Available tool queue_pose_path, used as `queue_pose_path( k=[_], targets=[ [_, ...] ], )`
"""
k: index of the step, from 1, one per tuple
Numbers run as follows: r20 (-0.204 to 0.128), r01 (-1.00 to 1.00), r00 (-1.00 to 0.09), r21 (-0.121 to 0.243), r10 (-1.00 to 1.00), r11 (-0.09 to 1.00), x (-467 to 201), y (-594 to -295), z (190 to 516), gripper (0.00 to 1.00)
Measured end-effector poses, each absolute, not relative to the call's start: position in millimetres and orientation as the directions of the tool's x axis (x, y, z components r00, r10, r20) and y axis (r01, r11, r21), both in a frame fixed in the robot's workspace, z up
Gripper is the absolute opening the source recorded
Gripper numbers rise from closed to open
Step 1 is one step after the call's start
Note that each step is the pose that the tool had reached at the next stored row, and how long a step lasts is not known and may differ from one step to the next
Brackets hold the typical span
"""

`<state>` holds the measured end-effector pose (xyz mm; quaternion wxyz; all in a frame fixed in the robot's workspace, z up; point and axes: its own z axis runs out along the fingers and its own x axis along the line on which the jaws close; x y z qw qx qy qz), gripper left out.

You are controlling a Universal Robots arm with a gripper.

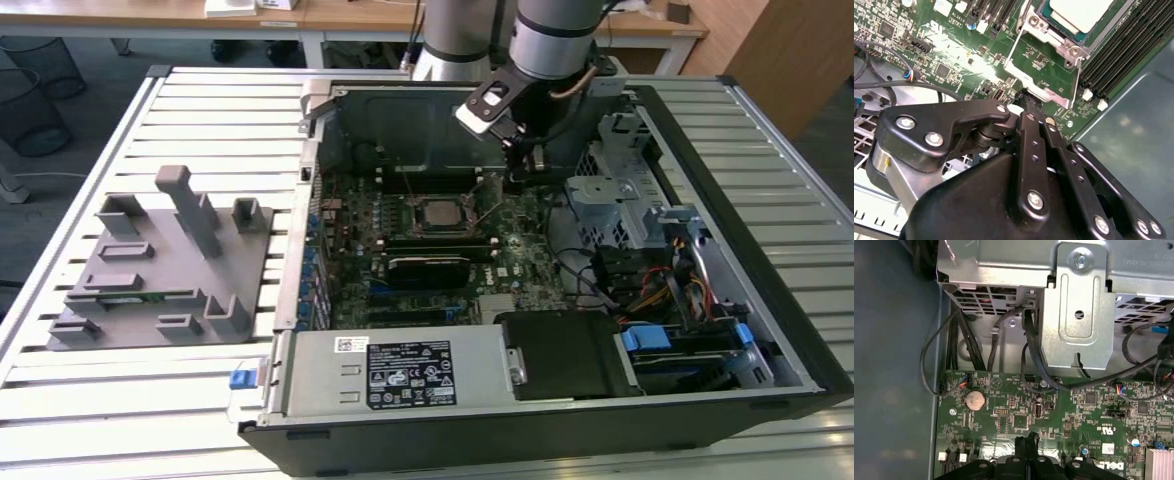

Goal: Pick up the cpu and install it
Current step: 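Close the cpu cover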

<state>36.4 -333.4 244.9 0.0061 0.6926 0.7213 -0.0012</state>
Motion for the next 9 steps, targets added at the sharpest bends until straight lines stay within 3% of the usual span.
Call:
queue_pose_path(
  k=[9],
  targets=[
    [-0.011,0.999,-0.041,0.007,0.999,0.041,33.4,-333.4,244.9,0.11]
  ],
)
